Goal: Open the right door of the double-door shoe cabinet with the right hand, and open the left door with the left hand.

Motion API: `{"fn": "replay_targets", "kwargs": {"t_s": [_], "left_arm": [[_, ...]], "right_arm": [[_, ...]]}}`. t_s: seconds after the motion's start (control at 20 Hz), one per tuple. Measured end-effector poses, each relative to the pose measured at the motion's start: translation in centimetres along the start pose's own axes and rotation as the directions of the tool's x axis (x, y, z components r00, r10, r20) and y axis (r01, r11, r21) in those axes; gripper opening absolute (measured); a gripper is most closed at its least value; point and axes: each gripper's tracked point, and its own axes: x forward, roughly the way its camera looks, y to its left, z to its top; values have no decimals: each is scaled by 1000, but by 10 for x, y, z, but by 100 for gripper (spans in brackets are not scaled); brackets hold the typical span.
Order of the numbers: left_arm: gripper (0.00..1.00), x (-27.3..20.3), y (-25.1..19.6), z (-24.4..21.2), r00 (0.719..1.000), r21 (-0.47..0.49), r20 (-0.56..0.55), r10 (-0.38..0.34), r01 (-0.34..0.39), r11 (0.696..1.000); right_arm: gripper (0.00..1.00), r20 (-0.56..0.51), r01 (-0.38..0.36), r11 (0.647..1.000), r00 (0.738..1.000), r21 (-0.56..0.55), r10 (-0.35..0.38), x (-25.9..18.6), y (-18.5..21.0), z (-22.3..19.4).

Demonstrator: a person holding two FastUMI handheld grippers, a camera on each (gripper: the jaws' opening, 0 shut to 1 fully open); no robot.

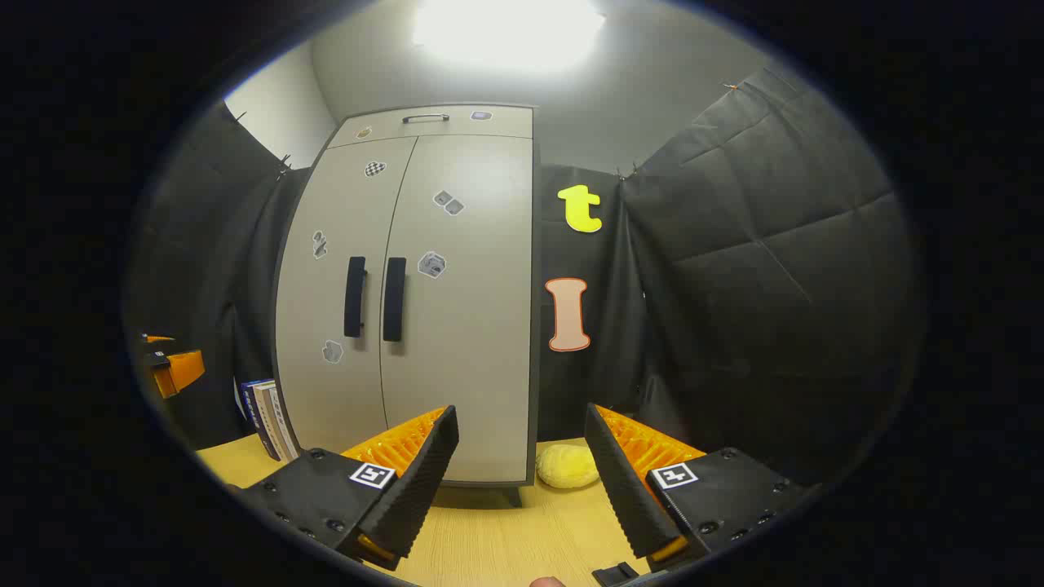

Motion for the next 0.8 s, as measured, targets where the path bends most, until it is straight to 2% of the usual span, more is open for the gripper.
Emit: {"fn": "replay_targets", "kwargs": {"t_s": [0.8], "left_arm": [[94, 0, -4, 5, 1000, 25, 11, -5, 5, 1000]], "right_arm": [[98, -7, -25, 1000, 1000, 2, 25, 3, 9, 0]]}}
